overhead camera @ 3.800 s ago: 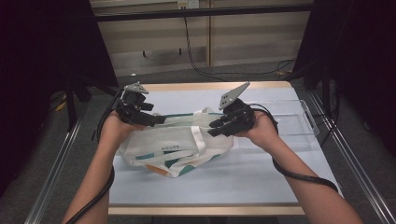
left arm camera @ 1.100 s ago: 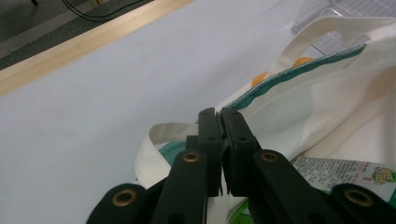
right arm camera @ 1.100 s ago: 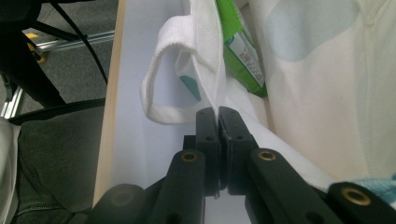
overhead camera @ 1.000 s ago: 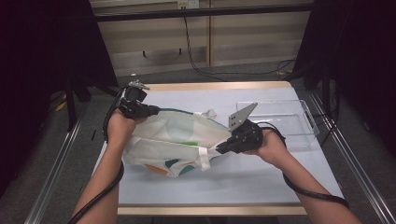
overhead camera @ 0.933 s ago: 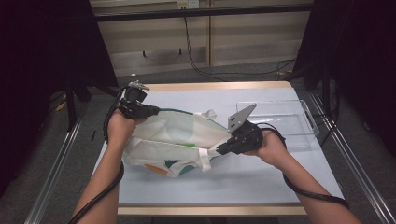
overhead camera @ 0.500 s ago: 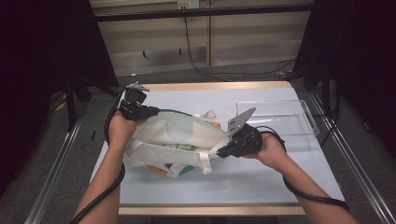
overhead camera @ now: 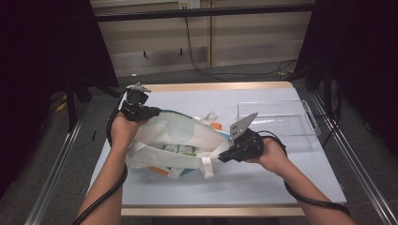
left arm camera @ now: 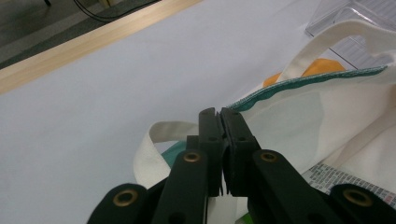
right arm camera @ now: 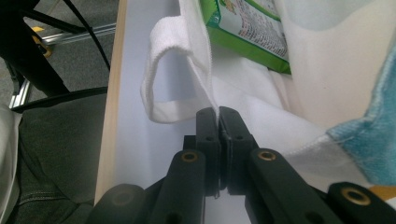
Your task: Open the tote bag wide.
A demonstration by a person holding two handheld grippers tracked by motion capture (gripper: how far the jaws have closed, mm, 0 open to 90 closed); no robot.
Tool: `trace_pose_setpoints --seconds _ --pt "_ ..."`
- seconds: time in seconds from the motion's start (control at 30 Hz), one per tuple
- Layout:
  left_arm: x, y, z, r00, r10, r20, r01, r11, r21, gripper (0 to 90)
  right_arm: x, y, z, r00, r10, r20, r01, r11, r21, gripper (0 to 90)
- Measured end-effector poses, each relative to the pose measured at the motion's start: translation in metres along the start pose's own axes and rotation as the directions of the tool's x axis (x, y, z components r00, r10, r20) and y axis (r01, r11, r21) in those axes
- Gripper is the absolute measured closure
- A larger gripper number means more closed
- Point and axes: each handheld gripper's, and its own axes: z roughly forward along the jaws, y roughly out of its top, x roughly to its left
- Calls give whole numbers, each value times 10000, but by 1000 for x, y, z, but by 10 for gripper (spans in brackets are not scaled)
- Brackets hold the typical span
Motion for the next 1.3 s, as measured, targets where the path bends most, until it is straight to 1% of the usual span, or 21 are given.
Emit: trace_pose_setpoints --seconds 0.03,0.07,0.1,0.3,0.33,0.4,0.43,0.5,0.63,0.73,0.77,0.8,0.83,0.87,0.9,0.97,1.0,1.03,1.07,1.23,1.3 --pt "0 0 0 10000 17 -9 -17 10000 6 879 0 -1 1 10000 -10 -33 10 10000 -4 874" --pt "1 0 0 9999 137 32 -137 9998 112 879 0 -2 1 10000 24 20 -24 10000 5 874" --pt "1 0 0 10000 80 16 -80 9999 95 879 1 -2 2 10000 64 -3 -64 10000 -2 874" --pt "2 -1 2 10000 86 -4 -86 9999 148 879 1 -6 4 9999 116 -68 -116 9999 -19 874" --pt "1 -1 3 10000 -27 -53 28 10000 84 878 1 -6 5 10000 88 -27 -88 10000 -6 874" --pt "2 -1 4 10000 -86 4 86 9999 77 878 1 -6 5 9999 110 -61 -110 9999 -6 874" --pt "2 -1 4 9999 -80 -68 81 9999 115 878 1 -7 6 10000 74 -13 -74 10000 -10 874" --pt "3 -2 5 10000 3 -16 -2 9998 190 879 1 -8 7 9999 111 -29 -111 9999 33 874" --pt "2 -3 8 9999 -144 -93 145 9998 98 878 1 -10 9 9999 170 -27 -170 9999 28 875" --pt "3 -4 10 9999 -110 -99 111 9999 86 878 0 -12 11 9998 190 -74 -189 9998 53 875" --pt "3 -5 11 9998 -170 -68 171 9998 95 877 1 -12 11 9996 266 -46 -265 9996 75 875" --pt "3 -5 11 9998 -160 -141 162 9998 132 878 0 -13 11 9997 245 -92 -244 9997 68 874" --pt "4 -5 12 9999 -148 -83 149 9998 115 878 -1 -13 12 9998 164 -88 -164 9999 18 875" --pt "4 -6 12 9999 -99 -94 101 9998 193 878 -1 -14 12 9998 210 -40 -209 9998 19 875" --pt "4 -6 13 9998 -142 -119 144 9997 183 878 0 -14 13 9995 307 -58 -306 9995 38 875" --pt "4 -7 14 9998 -185 -119 187 9997 171 877 -1 -15 14 9996 273 -59 -273 9996 31 875" --pt "5 -7 15 9999 -92 -143 95 9997 210 878 -1 -15 14 9996 286 -65 -285 9996 51 876" --pt "5 -7 16 9997 -194 -146 196 9997 150 878 -1 -16 15 9997 228 -86 -227 9997 45 876" --pt "5 -7 17 9997 -201 -146 204 9996 190 878 -1 -16 15 9995 294 -81 -293 9995 77 876" --pt "7 -10 20 9997 -187 -128 191 9994 283 878 -1 -18 18 9996 270 -91 -269 9996 110 876" --pt "8 -11 22 9996 -232 -128 236 9992 307 877 -1 -20 19 9993 359 -111 -357 9993 144 876"
